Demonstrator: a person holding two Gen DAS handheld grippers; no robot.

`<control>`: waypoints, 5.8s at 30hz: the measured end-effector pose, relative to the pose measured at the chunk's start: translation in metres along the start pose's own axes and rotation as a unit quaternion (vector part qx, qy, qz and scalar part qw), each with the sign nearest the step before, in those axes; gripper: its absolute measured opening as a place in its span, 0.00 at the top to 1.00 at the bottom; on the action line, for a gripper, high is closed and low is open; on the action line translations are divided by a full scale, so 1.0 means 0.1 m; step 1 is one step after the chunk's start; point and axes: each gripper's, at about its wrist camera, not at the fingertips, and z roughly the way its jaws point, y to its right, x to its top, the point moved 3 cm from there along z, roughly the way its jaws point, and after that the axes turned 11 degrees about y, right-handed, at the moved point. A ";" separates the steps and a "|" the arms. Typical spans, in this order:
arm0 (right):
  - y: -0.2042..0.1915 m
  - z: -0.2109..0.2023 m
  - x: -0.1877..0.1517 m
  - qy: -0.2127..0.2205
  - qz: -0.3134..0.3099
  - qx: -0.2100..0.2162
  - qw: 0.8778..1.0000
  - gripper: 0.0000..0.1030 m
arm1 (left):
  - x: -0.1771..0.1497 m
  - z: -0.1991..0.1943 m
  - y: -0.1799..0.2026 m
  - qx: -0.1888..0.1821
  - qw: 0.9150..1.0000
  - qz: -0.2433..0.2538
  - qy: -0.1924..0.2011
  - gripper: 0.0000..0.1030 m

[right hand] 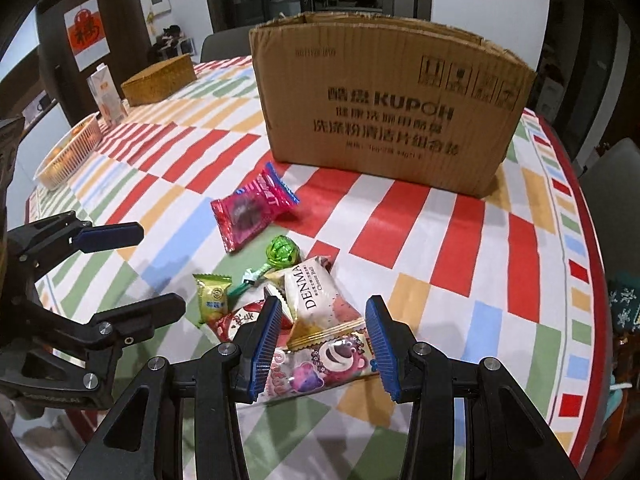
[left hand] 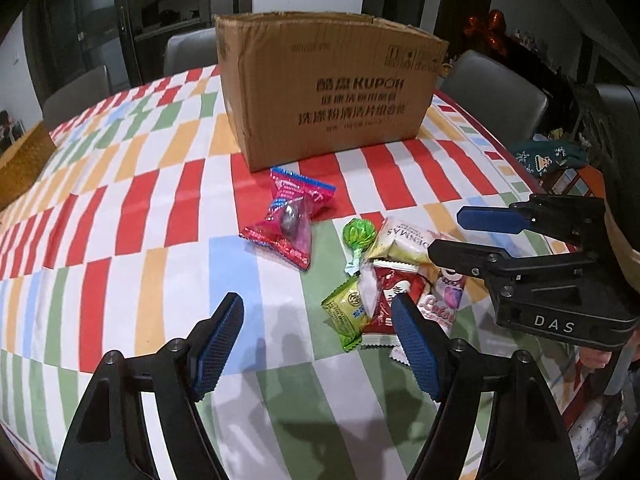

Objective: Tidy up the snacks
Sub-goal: 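Move both open tools back down to the remaining snacks on the table, then grasp the DENMAS cheese ball packet with the right tool while the left tool grasps a green lollipop, then carry both snacks over the box and open both tools to drop them, then grasp the Lotso bear packet with the right tool while the left tool grasps the red candy packet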

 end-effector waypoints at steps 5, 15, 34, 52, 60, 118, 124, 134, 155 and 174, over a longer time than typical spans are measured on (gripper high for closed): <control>0.01 0.16 0.01 -0.016 0.004 0.007 1.000 0.57 | -0.04 0.15 -0.05 -0.017 1.000 -0.019 -0.018 0.37; 0.03 0.40 0.03 -0.036 0.026 0.024 0.999 0.57 | -0.07 0.35 -0.01 -0.044 0.998 -0.037 -0.040 0.55; -0.02 0.35 0.02 -0.020 0.024 0.004 0.999 0.70 | 0.00 0.31 0.01 -0.058 0.997 -0.052 -0.026 0.89; -0.05 -0.20 0.28 0.058 0.026 -0.005 0.998 0.70 | 0.38 -0.17 0.07 -0.051 0.997 -0.027 0.050 0.98; -0.13 -0.16 0.18 0.042 0.019 0.000 0.999 0.70 | 0.17 -0.08 0.04 -0.042 0.999 -0.025 0.014 0.76; 0.21 -0.64 1.10 0.173 0.062 -0.042 0.982 0.70 | 1.40 -0.61 -0.02 -0.035 0.980 -0.001 0.195 0.89; 0.28 -0.67 1.36 0.193 0.061 -0.051 0.978 0.70 | 1.68 -0.65 -0.07 -0.026 0.975 0.005 0.221 0.89; 0.42 -0.57 1.69 0.202 0.057 -0.060 0.976 0.70 | 2.00 -0.49 -0.15 -0.026 0.975 0.010 0.222 0.89; 0.66 -0.34 1.89 0.193 0.079 -0.097 0.973 0.48 | 2.08 -0.30 -0.22 0.017 0.978 0.029 0.204 0.55; 0.30 -0.80 0.78 0.161 0.082 -0.089 0.979 0.48 | 0.99 -0.66 0.18 -0.024 0.985 0.063 0.158 0.52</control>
